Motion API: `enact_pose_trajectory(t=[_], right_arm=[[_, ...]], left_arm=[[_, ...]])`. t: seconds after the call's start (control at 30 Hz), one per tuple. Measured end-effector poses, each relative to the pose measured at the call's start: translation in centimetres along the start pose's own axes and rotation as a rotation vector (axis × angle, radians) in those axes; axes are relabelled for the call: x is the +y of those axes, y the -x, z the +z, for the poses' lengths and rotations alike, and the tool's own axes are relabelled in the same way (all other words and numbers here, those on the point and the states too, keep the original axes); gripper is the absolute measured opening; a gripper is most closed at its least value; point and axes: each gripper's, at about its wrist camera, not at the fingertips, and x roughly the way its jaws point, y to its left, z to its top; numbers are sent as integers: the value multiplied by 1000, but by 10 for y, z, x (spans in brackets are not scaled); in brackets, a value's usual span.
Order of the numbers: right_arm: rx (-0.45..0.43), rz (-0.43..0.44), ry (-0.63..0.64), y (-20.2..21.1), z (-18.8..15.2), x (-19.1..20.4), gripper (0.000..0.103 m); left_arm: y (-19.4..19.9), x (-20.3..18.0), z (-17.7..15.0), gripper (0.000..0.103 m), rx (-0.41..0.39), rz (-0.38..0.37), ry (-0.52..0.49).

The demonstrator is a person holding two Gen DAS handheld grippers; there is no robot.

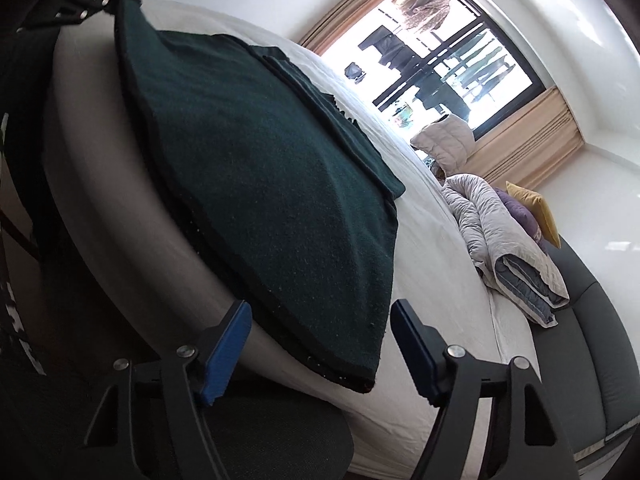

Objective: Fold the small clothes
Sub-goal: 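Grasp the sweater's hem with both grippers and fold it up over the collar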

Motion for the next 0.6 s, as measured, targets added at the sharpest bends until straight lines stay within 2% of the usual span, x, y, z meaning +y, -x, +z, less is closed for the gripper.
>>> enact_pose_trajectory(t=[0.3, 0.6], right_arm=[[34, -4, 110, -14, 1, 17, 63], [50, -37, 158, -28, -1, 21, 61]], left_arm=[[13, 36, 23, 5, -26, 13, 124], [31, 41, 18, 5, -41, 30, 171]])
